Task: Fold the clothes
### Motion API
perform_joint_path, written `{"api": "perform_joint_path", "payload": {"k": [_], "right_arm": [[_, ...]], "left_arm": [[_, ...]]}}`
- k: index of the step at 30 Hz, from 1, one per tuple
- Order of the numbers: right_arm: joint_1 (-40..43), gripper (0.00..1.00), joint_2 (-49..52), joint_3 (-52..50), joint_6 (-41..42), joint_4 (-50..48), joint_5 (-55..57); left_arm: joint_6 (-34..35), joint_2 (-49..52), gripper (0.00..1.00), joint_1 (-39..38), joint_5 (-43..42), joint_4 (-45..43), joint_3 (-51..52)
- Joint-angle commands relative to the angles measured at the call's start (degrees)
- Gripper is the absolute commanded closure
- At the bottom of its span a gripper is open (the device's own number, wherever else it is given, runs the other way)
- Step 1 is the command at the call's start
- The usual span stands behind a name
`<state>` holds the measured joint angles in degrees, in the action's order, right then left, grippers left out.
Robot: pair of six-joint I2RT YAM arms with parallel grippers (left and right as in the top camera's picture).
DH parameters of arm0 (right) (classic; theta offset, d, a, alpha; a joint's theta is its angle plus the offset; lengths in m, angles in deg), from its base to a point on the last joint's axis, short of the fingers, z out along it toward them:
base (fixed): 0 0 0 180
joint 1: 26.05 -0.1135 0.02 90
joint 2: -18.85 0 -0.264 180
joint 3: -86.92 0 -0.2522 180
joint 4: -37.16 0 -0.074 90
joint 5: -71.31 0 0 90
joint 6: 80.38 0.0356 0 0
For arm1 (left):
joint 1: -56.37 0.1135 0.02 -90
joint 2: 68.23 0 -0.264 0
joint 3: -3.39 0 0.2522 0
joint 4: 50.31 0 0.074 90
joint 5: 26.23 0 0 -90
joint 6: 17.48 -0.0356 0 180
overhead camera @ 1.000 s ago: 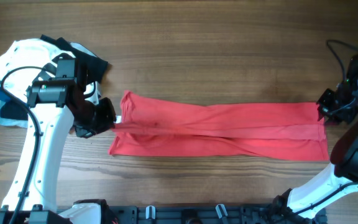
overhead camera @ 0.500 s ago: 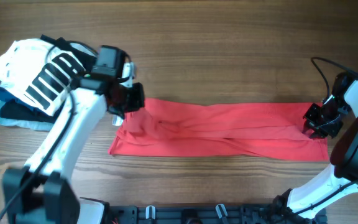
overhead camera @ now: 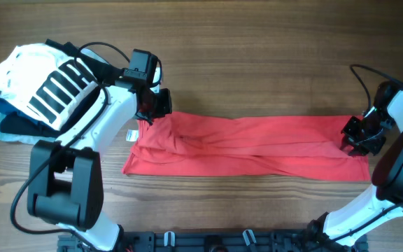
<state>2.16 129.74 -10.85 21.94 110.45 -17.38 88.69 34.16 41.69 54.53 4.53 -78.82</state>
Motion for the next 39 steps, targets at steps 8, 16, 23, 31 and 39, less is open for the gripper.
{"api": "perform_joint_path", "payload": {"k": [8, 16, 23, 31, 39], "right_arm": [[-0.1, 0.52, -0.7, 0.2, -1.9, 0.6, -4.0], [2.1, 0.5, -8.0, 7.9, -4.8, 3.8, -4.0], [3.3, 0.45, -8.6, 3.1, -15.5, -1.0, -4.0], [3.5, 0.42, -8.2, -7.3, -22.7, -9.6, 1.8], [3.6, 0.41, -8.2, -7.3, -24.4, -12.2, 6.2]], "left_arm": [[-0.7, -0.1, 0.65, 0.0, 17.1, 2.7, -0.6], [0.1, -13.7, 0.39, 0.0, 18.1, 6.2, -2.0], [4.1, -14.4, 0.35, -0.1, 10.3, 15.4, -1.9], [4.1, -14.4, 0.36, -0.1, 6.6, 18.3, -1.9], [5.6, -14.4, 0.37, -0.1, 4.3, 18.8, -1.9]]}}
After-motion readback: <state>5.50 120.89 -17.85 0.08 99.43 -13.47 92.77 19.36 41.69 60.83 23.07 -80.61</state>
